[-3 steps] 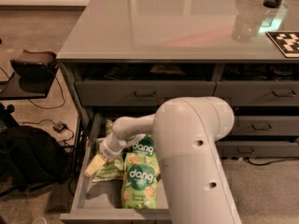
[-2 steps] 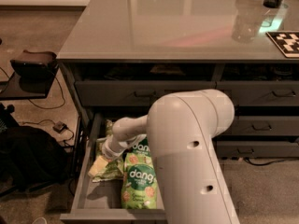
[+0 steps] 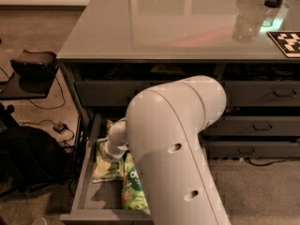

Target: Pick green jalapeno chip bag from middle drawer and place on counter

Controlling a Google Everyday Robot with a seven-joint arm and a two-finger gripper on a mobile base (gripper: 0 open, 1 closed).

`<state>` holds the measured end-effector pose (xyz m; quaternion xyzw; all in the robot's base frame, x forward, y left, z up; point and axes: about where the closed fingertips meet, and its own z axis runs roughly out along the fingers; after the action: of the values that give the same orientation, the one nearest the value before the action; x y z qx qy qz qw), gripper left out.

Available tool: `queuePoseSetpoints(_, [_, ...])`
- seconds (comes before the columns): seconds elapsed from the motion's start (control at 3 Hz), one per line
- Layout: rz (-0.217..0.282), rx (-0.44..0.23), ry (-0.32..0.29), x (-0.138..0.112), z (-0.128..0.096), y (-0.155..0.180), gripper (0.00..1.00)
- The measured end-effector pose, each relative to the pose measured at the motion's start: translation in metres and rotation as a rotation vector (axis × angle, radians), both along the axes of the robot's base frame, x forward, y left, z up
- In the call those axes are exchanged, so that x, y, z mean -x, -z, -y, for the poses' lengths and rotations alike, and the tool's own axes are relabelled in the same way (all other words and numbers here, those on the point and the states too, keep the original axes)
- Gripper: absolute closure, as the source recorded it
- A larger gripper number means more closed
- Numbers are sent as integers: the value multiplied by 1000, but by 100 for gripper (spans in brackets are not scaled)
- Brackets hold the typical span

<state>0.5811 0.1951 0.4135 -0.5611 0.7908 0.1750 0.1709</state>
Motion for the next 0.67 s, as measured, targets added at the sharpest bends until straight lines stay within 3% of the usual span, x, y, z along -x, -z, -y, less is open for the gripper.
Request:
queuePoseSetpoints(0.33, [52, -7, -54, -4, -6, 11, 0])
queuePoseSetpoints(0.67, [86, -61, -63, -8, -11, 23, 0])
